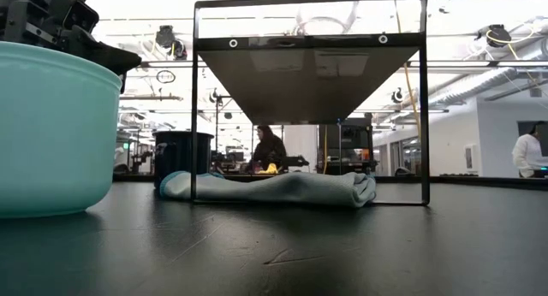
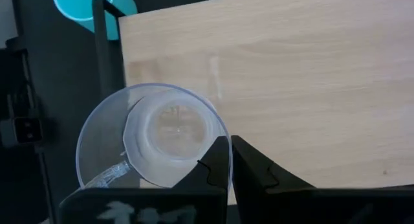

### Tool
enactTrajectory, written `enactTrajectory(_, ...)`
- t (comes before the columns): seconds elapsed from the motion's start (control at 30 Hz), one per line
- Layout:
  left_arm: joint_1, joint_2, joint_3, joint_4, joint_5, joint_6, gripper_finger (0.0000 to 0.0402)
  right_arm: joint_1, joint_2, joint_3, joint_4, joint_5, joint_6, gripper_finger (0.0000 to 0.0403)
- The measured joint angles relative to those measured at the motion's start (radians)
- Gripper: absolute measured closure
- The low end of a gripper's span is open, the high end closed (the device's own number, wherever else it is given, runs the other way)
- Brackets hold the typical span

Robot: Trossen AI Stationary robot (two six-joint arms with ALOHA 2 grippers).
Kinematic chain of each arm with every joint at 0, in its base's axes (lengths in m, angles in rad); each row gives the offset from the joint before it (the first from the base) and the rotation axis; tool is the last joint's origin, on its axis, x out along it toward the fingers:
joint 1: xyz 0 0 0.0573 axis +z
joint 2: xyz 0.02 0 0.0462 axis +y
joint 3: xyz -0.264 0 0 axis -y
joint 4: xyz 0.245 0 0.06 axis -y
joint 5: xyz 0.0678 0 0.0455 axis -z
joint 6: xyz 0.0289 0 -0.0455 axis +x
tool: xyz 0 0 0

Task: Stack small to large cups/mugs on shelf
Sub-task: Put the transparent mug on the shelf

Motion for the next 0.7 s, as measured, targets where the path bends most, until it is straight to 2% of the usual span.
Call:
enactTrajectory(0.27,0.0,0.0,0.0,0.001,0.0,0.0,0.0369,-0.008,-0.001,-0.069,0.01,0.003,0.0,0.0403)
enactTrajectory(0.7,0.0,0.0,0.0,0.003,0.0,0.019,0.0369,-0.009,-0.001,-0.073,0.012,-0.002,-0.024,0.0403)
